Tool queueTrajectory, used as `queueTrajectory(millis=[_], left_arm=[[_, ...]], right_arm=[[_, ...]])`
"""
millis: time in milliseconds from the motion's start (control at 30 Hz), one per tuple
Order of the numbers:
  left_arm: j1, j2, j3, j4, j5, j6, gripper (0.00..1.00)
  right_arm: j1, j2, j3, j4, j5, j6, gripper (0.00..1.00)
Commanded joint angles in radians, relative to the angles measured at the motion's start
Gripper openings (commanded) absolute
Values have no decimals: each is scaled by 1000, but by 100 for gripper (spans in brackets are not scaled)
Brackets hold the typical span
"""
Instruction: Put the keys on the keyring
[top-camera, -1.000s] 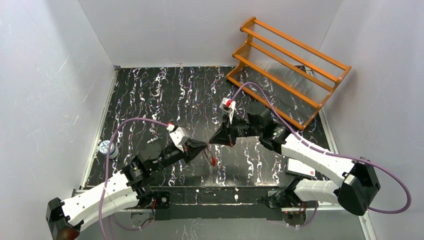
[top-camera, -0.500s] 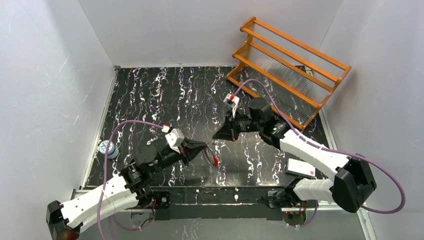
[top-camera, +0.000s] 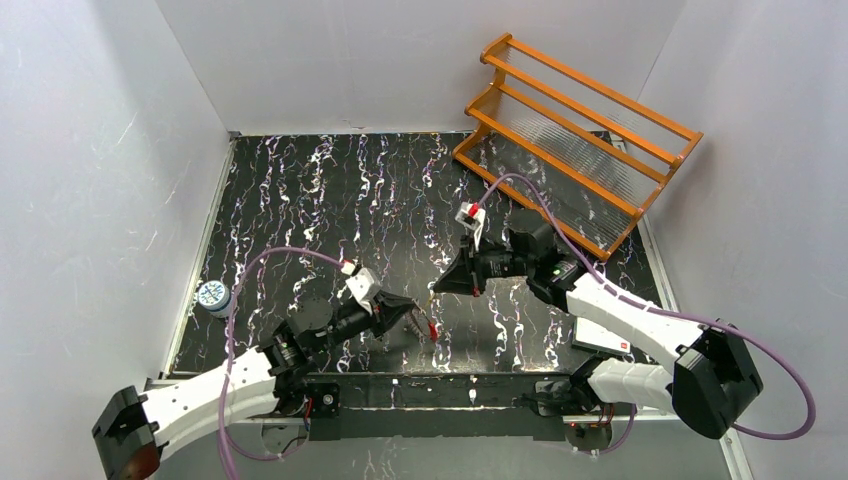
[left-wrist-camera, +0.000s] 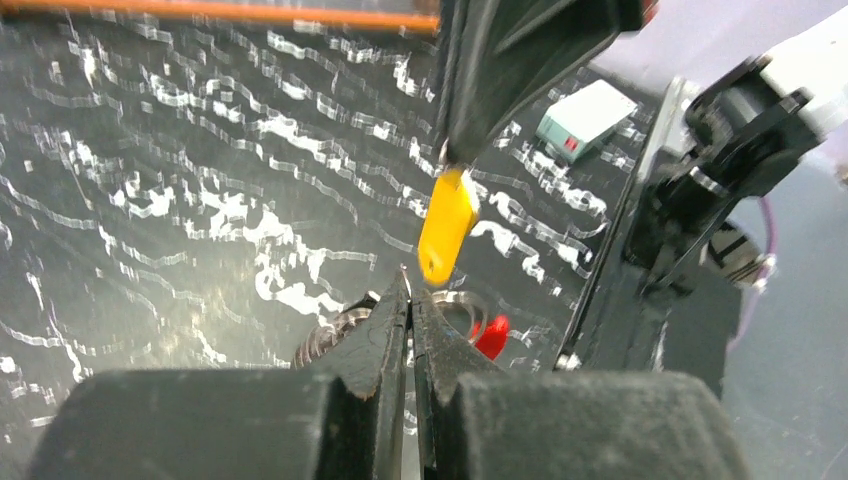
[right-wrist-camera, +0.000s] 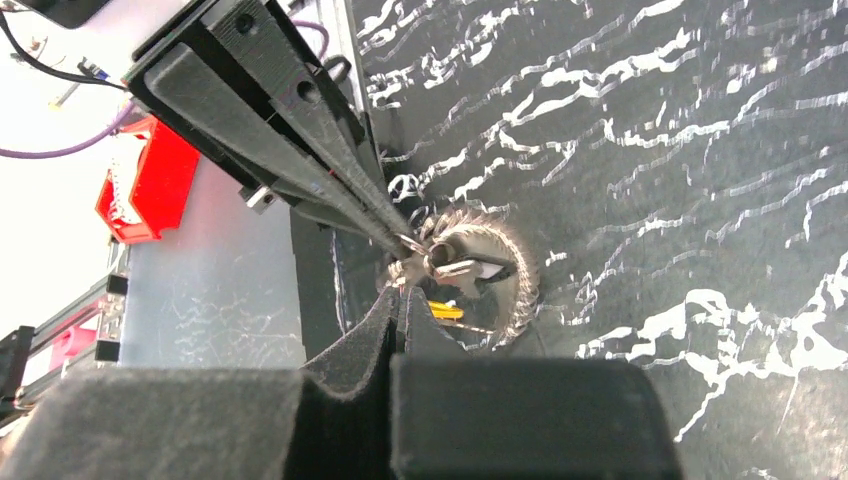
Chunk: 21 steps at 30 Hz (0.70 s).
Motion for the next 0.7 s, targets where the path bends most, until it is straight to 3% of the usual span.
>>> queueTrajectory(millis=[0,167,400,667], left_arm=[[-3,63,-100,176,-14,-3,0],[-3,147,-225,381,-9,5,0],[-3,178,-229,423,18,29,0],[-3,106,-237,427,22,99,0]], right_arm=[[-25,-13,-72,93,-30,-1,1],[-34,24,-141,171,-94,21,1],[-34,95,-152,277,-204,55,1],[-34,99,-87,232,-193,14,1]])
